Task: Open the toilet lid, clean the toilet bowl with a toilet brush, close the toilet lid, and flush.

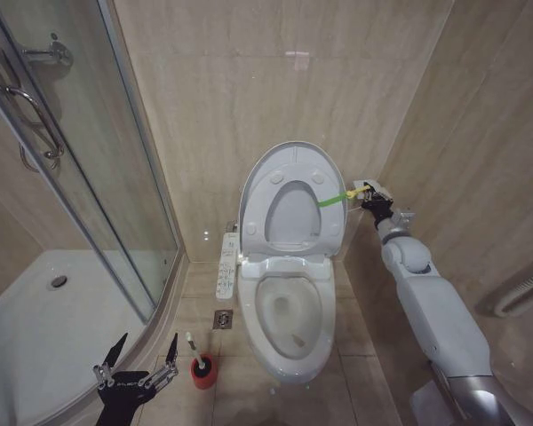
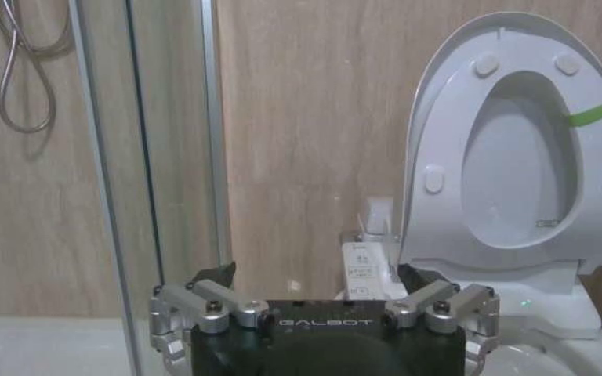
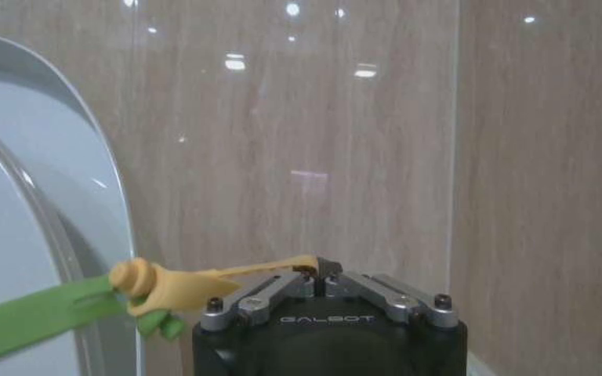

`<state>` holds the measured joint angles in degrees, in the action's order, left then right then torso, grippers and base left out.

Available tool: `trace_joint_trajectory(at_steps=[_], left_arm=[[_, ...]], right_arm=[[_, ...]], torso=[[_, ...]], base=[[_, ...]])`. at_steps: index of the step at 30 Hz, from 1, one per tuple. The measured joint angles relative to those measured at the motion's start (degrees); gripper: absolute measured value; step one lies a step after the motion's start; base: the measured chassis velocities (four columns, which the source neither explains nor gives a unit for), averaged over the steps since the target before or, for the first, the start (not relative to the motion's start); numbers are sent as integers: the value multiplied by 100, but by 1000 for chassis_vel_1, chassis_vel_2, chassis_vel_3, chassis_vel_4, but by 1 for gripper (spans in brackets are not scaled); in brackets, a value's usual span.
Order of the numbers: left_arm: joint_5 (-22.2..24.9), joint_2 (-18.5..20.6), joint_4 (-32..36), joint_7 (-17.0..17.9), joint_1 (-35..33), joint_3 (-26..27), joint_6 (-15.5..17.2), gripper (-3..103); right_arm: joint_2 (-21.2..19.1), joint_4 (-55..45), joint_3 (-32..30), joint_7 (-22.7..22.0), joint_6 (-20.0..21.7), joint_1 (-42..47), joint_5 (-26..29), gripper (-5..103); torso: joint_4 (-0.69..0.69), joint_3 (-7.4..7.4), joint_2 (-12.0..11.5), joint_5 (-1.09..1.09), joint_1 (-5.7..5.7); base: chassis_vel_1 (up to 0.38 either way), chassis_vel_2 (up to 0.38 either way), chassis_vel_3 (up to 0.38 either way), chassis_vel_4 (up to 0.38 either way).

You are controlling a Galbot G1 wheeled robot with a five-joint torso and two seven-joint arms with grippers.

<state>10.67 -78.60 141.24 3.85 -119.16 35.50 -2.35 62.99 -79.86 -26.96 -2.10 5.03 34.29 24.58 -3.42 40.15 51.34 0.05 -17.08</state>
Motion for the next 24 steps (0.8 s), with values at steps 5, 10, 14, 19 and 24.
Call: trace_joint_trajectory(at_steps=[5, 10, 14, 19, 24], left_arm=[[0, 0, 0, 0, 0, 0, 0, 100], [0, 0, 0, 0, 0, 0, 0, 100], [0, 0, 0, 0, 0, 0, 0, 100], [0, 0, 0, 0, 0, 0, 0, 100], [0, 0, 0, 0, 0, 0, 0, 100]], right_arm=[[87, 34, 79, -107, 308, -69, -58, 1], [161, 101, 152, -120, 338, -109, -118, 1], [187, 103, 177, -119, 329, -111, -121, 1], [181, 129, 179, -156, 282, -118, -125, 1], [145, 114, 182, -159, 249, -88, -111, 1]], torso=[[1, 0, 0, 0, -1], [2, 1, 0, 0, -2], [1, 1, 0, 0, -2], [1, 1, 0, -1, -2], [1, 1, 0, 0, -2]], base=[[0, 0, 0, 0], [0, 0, 0, 0], [0, 0, 0, 0], [0, 0, 0, 0], [0, 0, 0, 0]])
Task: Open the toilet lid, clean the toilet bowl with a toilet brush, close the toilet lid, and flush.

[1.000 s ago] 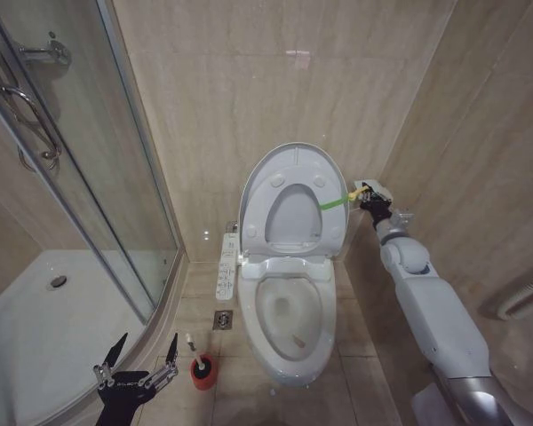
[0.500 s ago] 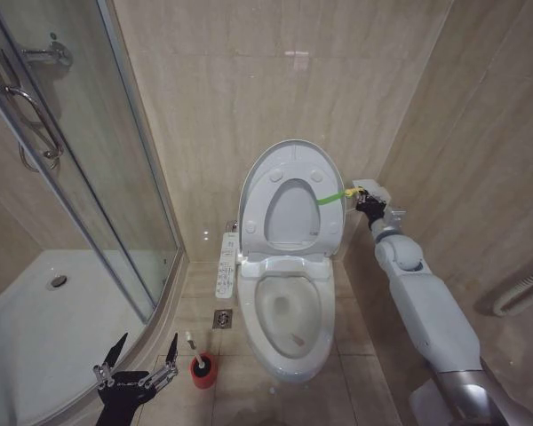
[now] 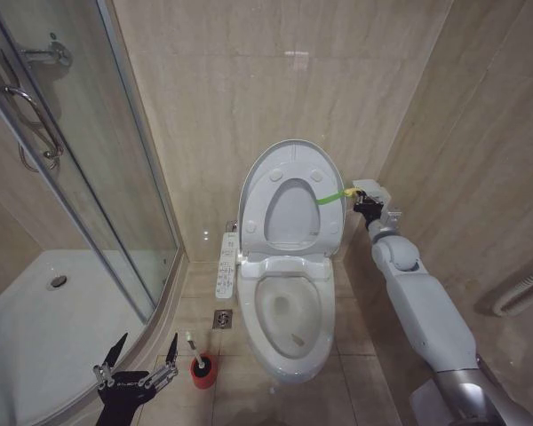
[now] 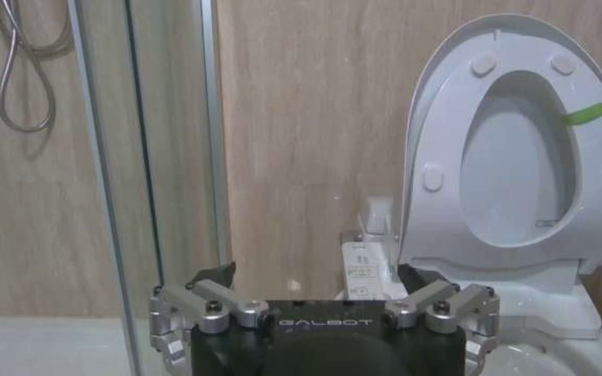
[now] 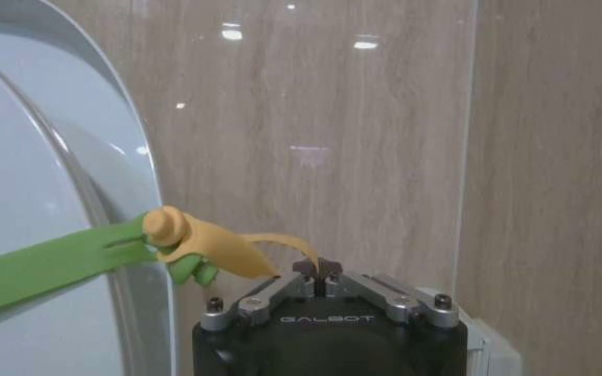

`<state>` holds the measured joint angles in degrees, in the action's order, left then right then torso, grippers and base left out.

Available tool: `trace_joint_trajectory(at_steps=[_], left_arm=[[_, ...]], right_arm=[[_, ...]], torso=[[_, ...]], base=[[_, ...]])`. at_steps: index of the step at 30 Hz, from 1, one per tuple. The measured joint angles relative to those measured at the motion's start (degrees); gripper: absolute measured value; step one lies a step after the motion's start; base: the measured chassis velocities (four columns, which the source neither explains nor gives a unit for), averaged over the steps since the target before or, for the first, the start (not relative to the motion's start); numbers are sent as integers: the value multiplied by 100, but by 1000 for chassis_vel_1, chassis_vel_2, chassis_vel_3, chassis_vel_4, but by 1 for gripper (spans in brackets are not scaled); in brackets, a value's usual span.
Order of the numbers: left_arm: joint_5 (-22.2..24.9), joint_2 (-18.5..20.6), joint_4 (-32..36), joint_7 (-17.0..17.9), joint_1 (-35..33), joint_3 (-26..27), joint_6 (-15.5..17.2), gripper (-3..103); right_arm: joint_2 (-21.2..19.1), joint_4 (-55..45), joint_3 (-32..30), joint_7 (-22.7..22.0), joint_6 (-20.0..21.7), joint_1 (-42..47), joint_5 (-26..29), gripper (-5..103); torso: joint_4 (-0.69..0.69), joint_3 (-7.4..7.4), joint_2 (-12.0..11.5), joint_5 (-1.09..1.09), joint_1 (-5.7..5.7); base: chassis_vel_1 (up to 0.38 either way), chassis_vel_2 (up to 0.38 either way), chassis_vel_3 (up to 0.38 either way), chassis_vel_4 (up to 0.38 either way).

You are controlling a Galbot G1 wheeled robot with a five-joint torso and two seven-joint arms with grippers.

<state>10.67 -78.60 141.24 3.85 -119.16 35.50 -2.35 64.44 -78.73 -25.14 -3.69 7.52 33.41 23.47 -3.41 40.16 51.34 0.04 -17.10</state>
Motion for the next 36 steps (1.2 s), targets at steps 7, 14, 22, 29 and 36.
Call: trace_joint_trajectory(at_steps=[7, 14, 22, 29, 36], left_arm=[[0, 0, 0, 0, 0, 0, 0, 100], [0, 0, 0, 0, 0, 0, 0, 100], [0, 0, 0, 0, 0, 0, 0, 100], [0, 0, 0, 0, 0, 0, 0, 100], [0, 0, 0, 0, 0, 0, 0, 100]], right_arm=[[-28, -31, -46, 45, -3, 49, 56, -2], [-42, -108, -128, 59, -125, 172, -17, 23], [-104, -417, -303, 54, -323, 530, -79, 50], [-140, -608, -417, 39, -510, 875, -145, 77], [-199, -929, -534, 52, -580, 1262, -150, 99]], torso=[[-1, 0, 0, 0, 0], [0, 0, 0, 0, 0], [0, 0, 0, 0, 0], [0, 0, 0, 0, 0], [0, 0, 0, 0, 0]], base=[[0, 0, 0, 0], [0, 0, 0, 0], [0, 0, 0, 0], [0, 0, 0, 0], [0, 0, 0, 0]])
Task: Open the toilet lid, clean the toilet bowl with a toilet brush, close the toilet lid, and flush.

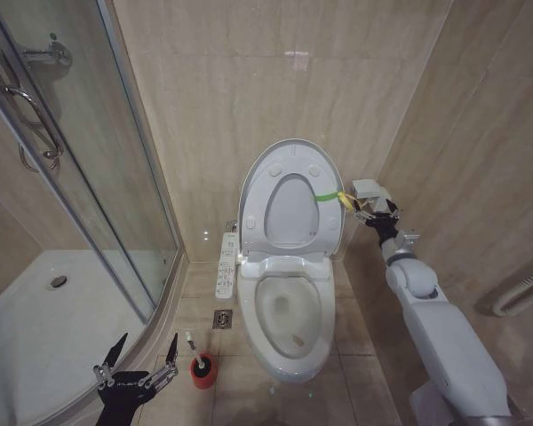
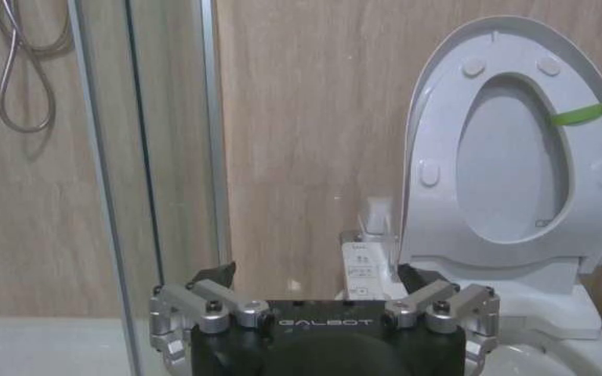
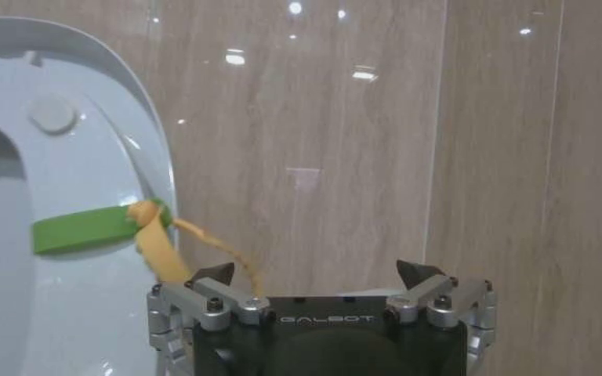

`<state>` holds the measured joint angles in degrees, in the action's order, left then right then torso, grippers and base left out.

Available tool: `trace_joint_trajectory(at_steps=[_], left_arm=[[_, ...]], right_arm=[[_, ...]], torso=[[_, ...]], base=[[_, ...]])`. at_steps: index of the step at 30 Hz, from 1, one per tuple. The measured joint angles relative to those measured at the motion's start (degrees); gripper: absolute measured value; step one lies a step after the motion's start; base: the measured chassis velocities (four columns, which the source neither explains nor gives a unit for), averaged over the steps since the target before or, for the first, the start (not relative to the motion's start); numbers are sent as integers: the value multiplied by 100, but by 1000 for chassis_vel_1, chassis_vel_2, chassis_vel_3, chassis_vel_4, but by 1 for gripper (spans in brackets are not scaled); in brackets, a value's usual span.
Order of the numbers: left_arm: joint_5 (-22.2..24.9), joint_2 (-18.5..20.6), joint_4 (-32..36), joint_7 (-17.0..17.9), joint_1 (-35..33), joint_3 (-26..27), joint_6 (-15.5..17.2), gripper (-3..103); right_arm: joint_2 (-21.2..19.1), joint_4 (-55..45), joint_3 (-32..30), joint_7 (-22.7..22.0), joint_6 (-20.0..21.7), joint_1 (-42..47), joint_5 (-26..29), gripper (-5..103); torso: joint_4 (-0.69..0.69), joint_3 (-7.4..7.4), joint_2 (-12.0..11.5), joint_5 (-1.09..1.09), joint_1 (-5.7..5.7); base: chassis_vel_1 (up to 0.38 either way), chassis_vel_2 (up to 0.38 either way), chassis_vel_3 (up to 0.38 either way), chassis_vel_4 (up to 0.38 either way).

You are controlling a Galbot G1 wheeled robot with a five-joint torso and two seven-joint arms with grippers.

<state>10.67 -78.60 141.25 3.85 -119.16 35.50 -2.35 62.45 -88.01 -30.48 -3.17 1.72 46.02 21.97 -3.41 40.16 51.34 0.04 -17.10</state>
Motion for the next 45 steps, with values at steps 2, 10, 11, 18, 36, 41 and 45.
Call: trace_joint_trajectory(at_steps=[2, 10, 11, 18, 36, 41, 45], left_arm=[[0, 0, 0, 0, 0, 0, 0, 100], [0, 0, 0, 0, 0, 0, 0, 100], [0, 0, 0, 0, 0, 0, 0, 100], [0, 0, 0, 0, 0, 0, 0, 100], [0, 1, 0, -1, 0, 0, 0, 100], [0, 0, 0, 0, 0, 0, 0, 100], [0, 0, 0, 0, 0, 0, 0, 100]], right_arm=[[-6, -80, -23, 4, -12, 86, 0, 100], [-33, -731, -154, 20, -29, 688, 88, 100], [-34, -861, -186, 19, -30, 793, 111, 100], [12, -1544, -361, 21, -101, 1390, 242, 100], [855, -3097, -539, 95, 32, 3463, -12, 100], [933, -3398, -754, -145, 47, 3982, -46, 100], [860, -3469, -1093, -143, -85, 4466, -78, 100]], torso=[[0, 0, 0, 0, 0], [0, 0, 0, 0, 0], [0, 0, 0, 0, 0], [0, 0, 0, 0, 0], [-1, 0, 0, 0, 0], [1, 0, 0, -1, 0], [-1, 0, 0, 0, 0]], base=[[0, 0, 0, 0], [0, 0, 0, 0], [0, 0, 0, 0], [0, 0, 0, 0], [0, 0, 0, 0], [0, 0, 0, 0], [0, 0, 0, 0]])
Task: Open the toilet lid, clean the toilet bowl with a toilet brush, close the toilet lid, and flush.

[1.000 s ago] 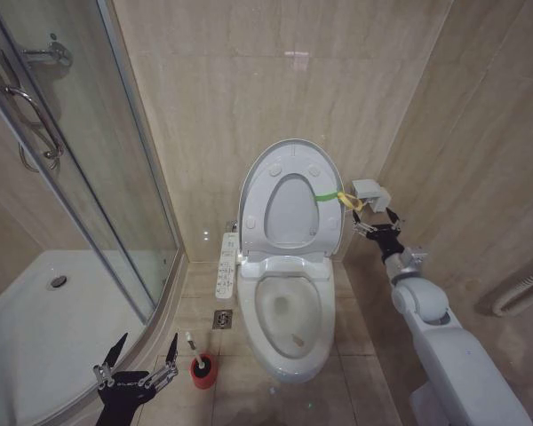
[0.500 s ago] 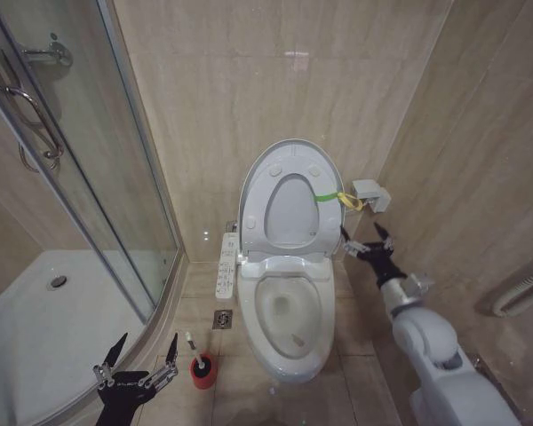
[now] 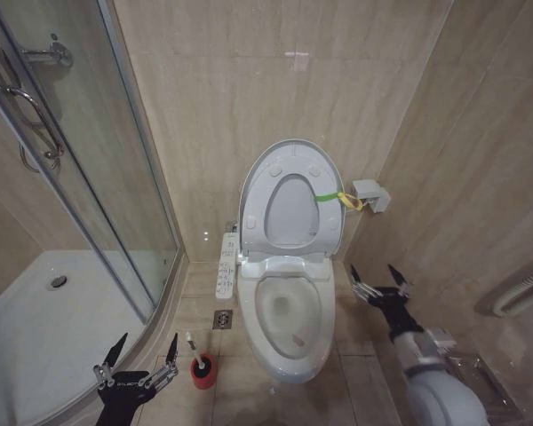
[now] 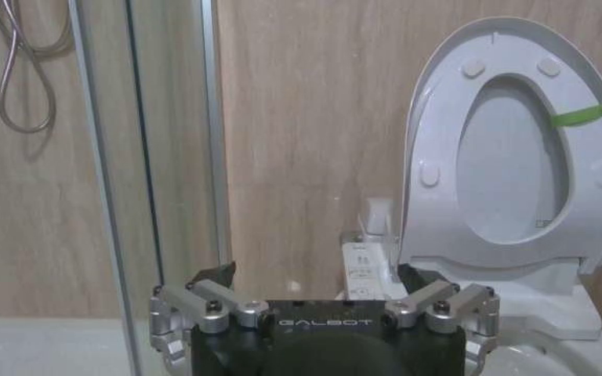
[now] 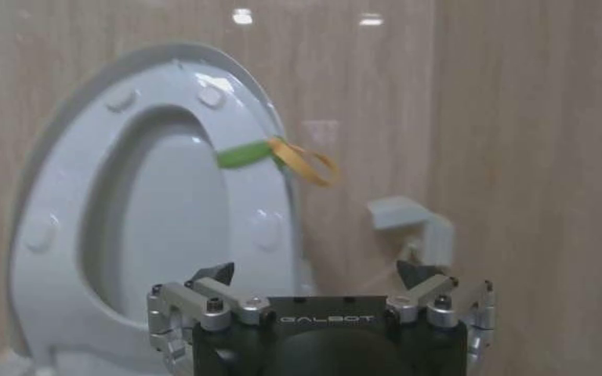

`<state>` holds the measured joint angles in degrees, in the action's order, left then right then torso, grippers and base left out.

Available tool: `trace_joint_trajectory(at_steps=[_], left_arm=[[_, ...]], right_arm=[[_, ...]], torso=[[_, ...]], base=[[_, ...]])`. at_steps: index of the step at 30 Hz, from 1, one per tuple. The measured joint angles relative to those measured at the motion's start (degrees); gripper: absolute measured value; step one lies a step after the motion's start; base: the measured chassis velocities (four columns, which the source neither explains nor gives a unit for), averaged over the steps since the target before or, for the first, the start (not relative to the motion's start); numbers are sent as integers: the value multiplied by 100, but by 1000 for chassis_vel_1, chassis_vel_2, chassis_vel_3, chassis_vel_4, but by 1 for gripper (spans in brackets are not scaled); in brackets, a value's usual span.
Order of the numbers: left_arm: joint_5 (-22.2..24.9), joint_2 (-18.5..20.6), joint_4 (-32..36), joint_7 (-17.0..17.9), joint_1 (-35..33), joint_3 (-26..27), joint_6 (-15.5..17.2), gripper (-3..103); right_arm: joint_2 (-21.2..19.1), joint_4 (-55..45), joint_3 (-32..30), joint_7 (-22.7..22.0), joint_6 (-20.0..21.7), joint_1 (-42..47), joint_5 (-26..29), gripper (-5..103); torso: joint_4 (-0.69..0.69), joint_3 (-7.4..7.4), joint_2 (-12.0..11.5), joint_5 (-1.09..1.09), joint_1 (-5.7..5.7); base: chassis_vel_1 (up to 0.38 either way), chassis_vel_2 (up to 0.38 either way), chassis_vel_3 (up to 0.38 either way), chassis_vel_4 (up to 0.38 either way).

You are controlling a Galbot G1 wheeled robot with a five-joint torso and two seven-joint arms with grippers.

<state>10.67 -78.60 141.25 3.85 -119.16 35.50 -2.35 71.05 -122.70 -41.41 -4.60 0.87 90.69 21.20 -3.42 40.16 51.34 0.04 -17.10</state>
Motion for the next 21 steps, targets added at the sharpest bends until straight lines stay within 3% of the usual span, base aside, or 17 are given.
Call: trace_joint_trajectory(at_steps=[10, 14, 17, 21], left_arm=[[0, 0, 0, 0, 0, 0, 0, 100], [0, 0, 0, 0, 0, 0, 0, 100], [0, 0, 0, 0, 0, 0, 0, 100], [0, 0, 0, 0, 0, 0, 0, 100]], right_arm=[[-68, -838, -440, -90, 273, 758, 364, 100], [143, -1218, -284, -164, 392, 1022, 397, 100], [641, -1459, -6, -167, 425, 1160, 211, 100], [1003, -1438, 62, -112, 406, 1131, -24, 100]], torso=[[1, 0, 0, 0, 0], [2, 0, 0, -1, 0], [1, 0, 0, -1, 1], [1, 0, 0, -1, 0]], base=[[0, 0, 0, 0], [0, 0, 0, 0], [0, 0, 0, 0], [0, 0, 0, 0]])
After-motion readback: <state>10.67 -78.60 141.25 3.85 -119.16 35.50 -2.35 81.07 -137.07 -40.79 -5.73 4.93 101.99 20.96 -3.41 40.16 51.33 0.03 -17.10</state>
